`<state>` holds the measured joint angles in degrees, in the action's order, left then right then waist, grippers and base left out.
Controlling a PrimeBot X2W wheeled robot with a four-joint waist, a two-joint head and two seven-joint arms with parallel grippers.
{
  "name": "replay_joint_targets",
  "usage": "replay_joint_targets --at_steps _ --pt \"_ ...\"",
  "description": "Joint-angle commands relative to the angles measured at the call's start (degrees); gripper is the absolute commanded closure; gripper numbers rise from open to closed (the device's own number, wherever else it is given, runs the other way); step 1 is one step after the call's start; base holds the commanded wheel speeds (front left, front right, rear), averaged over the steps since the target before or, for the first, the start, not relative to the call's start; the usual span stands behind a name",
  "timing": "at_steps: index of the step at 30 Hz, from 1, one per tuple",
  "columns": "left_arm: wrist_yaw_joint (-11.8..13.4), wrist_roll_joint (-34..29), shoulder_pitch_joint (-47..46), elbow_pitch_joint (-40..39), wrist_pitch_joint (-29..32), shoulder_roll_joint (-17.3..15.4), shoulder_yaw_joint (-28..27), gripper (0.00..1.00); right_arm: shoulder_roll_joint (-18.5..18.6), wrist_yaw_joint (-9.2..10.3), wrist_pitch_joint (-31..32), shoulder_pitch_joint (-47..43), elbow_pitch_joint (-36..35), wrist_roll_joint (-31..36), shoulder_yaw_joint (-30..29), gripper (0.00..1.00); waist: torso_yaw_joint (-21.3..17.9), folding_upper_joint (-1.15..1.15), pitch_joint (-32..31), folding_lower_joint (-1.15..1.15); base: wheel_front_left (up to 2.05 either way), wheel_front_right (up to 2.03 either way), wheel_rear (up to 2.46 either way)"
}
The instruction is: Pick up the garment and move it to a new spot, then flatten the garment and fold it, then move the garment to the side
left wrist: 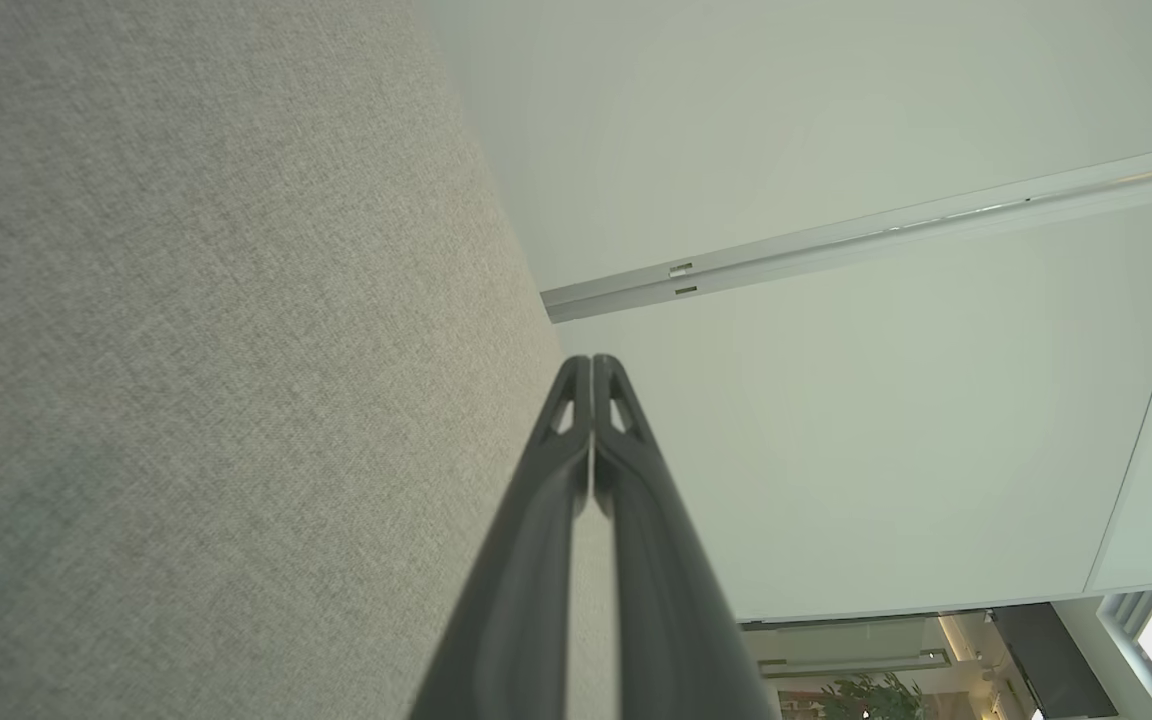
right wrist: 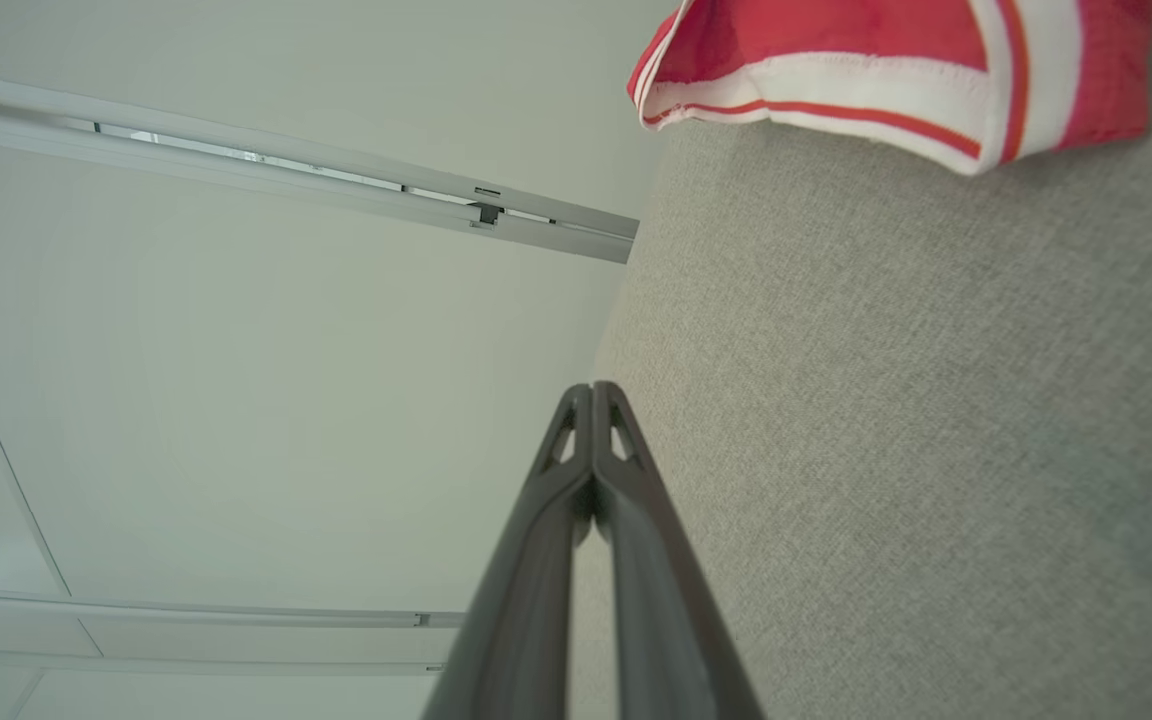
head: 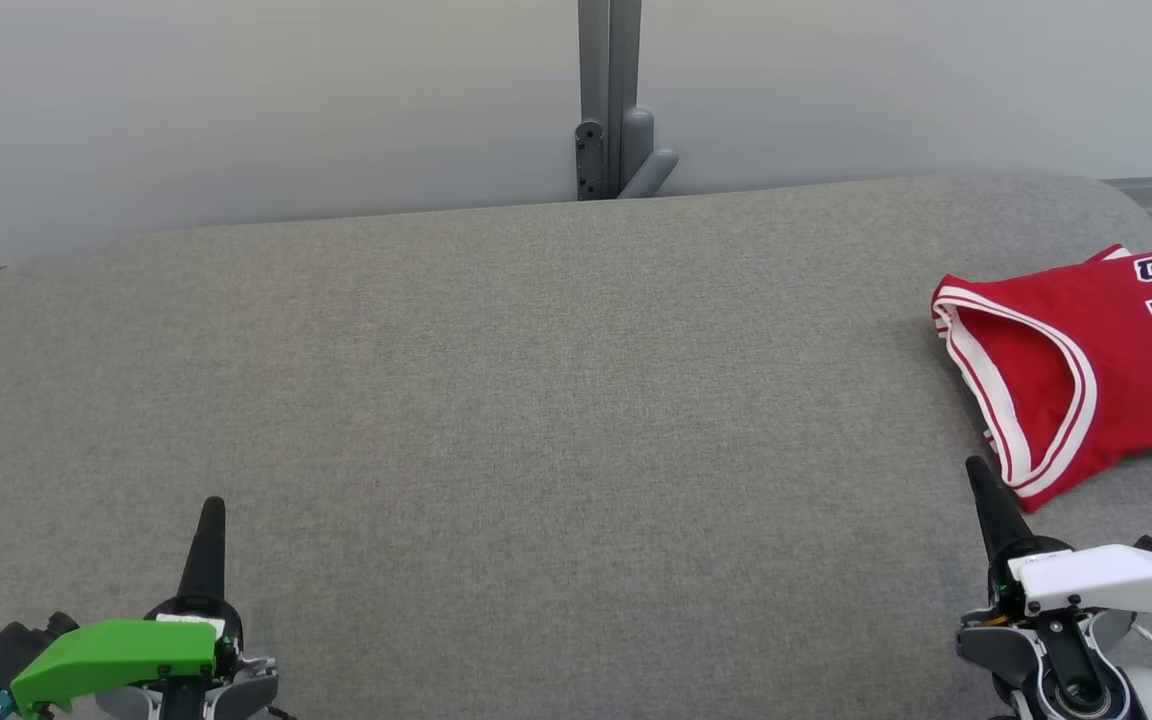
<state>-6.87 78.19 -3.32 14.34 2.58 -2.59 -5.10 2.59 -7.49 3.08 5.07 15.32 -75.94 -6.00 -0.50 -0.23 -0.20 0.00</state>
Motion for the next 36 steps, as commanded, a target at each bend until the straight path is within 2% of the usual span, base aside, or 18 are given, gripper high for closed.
replay_joint_targets --at_steps 1,29,36 --pt "-0.3 1.5 -1.5 -0.1 0.5 -0.4 -0.3 1.0 0.3 -0.02 0.5 1.1 -0.4 -1.8 -0.2 1.0 0.0 0.17 0.0 0.0 0.0 0.0 0.0" --pt "-0.8 14.2 -4.1 0.4 3.9 -0.5 -1.6 1.0 0.4 -0.01 3.9 2.7 -0.3 -16.3 -0.8 1.0 0.5 0.23 0.4 0.0 0.0 0.0 0.0" --pt "-0.8 14.2 -4.0 0.4 3.8 -0.5 -1.6 1.0 0.4 -0.01 4.0 2.5 -0.2 -16.5 -0.8 1.0 0.5 0.23 0.4 0.0 0.0 0.0 0.0"
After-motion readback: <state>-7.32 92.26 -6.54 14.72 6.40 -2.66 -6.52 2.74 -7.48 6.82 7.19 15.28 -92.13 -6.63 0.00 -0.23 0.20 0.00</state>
